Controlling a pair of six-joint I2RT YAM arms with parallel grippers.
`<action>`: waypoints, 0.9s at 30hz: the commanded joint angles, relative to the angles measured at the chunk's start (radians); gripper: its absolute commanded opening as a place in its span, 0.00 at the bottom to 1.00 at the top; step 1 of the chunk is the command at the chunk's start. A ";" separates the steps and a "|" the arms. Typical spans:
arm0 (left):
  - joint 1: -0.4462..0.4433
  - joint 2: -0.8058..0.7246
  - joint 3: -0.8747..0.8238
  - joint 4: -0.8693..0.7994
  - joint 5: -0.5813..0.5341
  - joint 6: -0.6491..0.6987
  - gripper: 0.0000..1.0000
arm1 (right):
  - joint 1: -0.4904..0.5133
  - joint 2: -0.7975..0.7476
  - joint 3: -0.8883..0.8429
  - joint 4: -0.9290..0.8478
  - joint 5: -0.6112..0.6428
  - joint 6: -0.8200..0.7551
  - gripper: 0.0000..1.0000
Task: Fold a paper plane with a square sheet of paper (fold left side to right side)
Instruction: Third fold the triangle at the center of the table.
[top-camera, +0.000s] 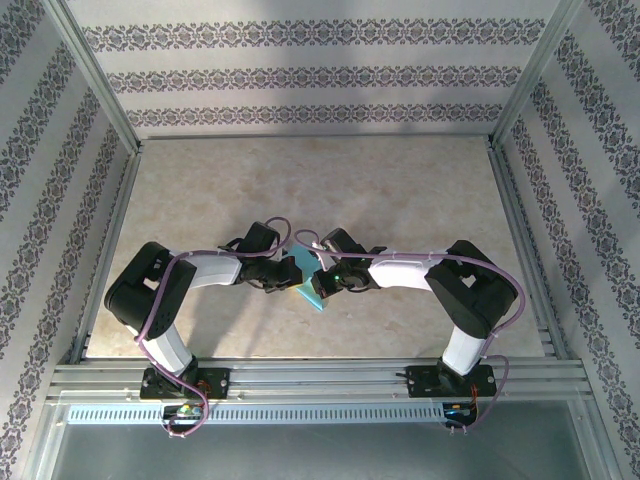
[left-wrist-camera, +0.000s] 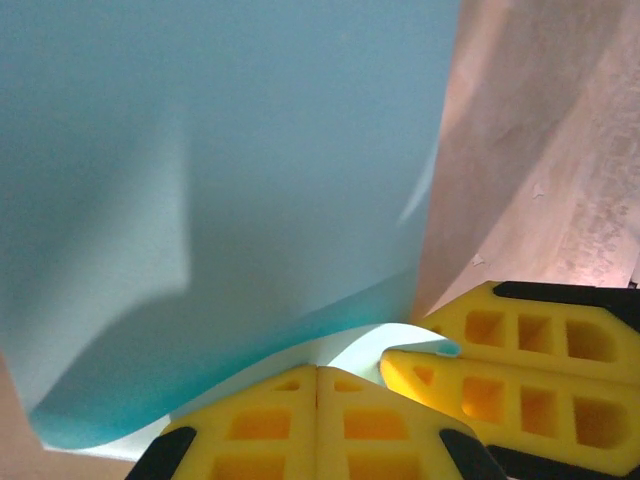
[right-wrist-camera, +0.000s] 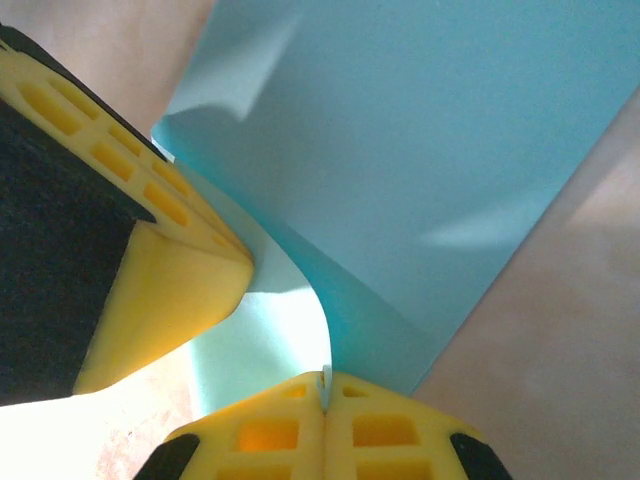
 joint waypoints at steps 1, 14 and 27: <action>-0.013 -0.007 -0.021 -0.006 -0.023 0.002 0.04 | 0.011 0.047 -0.001 -0.058 0.002 0.002 0.02; -0.013 0.026 -0.036 -0.028 -0.064 0.016 0.04 | -0.020 -0.005 0.034 -0.061 -0.035 0.031 0.14; -0.013 0.030 -0.039 -0.034 -0.073 0.021 0.03 | -0.096 -0.177 0.019 -0.148 -0.157 0.089 0.34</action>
